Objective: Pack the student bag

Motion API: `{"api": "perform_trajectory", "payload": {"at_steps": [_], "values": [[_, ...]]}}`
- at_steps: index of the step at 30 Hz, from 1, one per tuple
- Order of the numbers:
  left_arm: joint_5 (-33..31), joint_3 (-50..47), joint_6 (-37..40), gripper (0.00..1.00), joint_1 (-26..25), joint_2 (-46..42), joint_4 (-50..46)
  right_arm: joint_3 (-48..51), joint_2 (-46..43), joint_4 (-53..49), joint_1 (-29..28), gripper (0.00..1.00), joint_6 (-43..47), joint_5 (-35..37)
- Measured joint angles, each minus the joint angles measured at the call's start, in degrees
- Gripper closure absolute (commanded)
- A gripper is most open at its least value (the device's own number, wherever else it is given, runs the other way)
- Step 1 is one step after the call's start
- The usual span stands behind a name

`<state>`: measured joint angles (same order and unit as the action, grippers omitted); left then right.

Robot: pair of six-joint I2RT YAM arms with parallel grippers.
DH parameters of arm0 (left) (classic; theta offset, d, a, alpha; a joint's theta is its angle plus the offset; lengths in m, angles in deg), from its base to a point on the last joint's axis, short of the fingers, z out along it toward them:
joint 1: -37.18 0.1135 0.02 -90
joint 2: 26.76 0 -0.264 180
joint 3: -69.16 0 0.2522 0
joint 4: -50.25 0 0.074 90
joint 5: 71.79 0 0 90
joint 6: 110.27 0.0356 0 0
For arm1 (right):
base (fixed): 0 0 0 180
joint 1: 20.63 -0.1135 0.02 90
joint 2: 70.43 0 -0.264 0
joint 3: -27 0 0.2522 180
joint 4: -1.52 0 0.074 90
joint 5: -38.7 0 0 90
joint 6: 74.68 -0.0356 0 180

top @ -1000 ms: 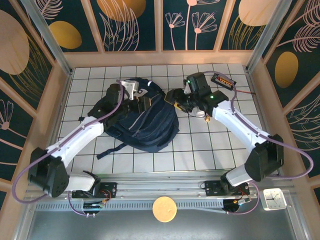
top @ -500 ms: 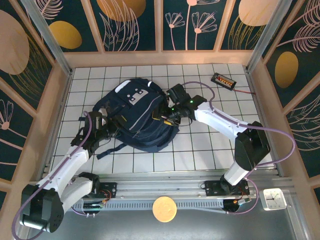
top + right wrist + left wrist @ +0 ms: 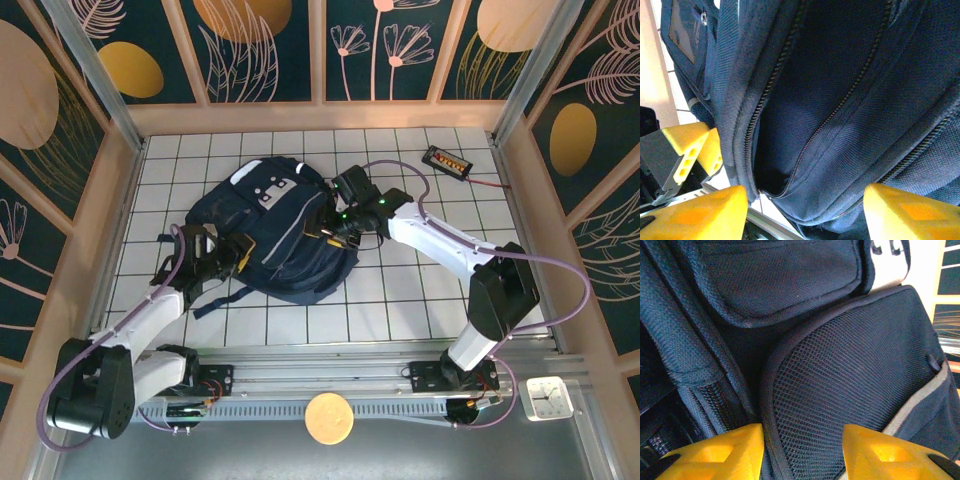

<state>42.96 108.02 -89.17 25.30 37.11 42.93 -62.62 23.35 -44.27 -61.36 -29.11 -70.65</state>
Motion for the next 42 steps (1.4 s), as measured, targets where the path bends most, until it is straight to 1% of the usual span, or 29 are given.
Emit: {"api": "perform_trajectory", "payload": {"at_steps": [2, 5, 7, 8, 9, 14, 18, 21, 27, 32, 38, 42], "values": [[0.46, 0.63, 0.04, 0.56, 0.00, 1.55, 0.11, 0.00, -0.07, -0.17, 0.00, 0.37, 0.00, 0.04], [1.42, 1.49, 0.11, 0.67, 0.00, 3.58, 0.55, 0.00, -0.26, -0.50, -0.22, 0.37, 0.02, 0.28], [1.99, 1.49, -0.42, 0.82, 0.07, 4.94, 1.33, 0.00, -0.37, -0.74, -0.68, 0.36, 0.04, 0.66], [2.40, 1.49, -0.66, 0.93, 0.13, 5.79, 1.97, 0.00, -0.39, -1.03, -1.11, 0.35, 0.04, 1.25], [2.89, 1.46, -1.18, 1.00, 0.20, 6.71, 2.93, 0.00, -0.39, -1.51, -1.79, 0.33, 0.09, 1.88], [4.87, 0.85, -5.62, 1.00, 0.22, 8.28, 9.31, -0.02, -0.42, -4.26, -7.21, 0.33, -0.63, 6.03], [4.74, -0.15, -11.13, 1.00, -0.22, 5.40, 13.46, -1.33, -0.39, -6.47, -11.45, 0.34, -2.08, 8.72], [3.21, -0.46, -15.72, 1.00, -1.33, 2.82, 16.17, -5.03, -0.37, -8.39, -12.66, 0.36, -2.89, 10.58], [0.00, 0.02, -21.35, 1.00, -4.94, 2.49, 18.01, -12.22, 0.13, -9.38, -12.76, 0.38, -4.39, 14.86], [-1.88, 1.20, -23.71, 1.00, -6.49, 2.49, 18.47, -15.54, 2.86, -12.72, -14.82, 0.41, -4.57, 20.44], [-2.89, 2.71, -24.44, 1.00, -6.91, 2.73, 18.47, -15.76, 5.60, -17.64, -19.23, 0.43, -4.59, 27.76], [-3.15, 3.43, -24.46, 1.00, -7.37, 3.23, 18.47, -15.76, 5.97, -18.93, -20.11, 0.43, -4.61, 30.80]]}}
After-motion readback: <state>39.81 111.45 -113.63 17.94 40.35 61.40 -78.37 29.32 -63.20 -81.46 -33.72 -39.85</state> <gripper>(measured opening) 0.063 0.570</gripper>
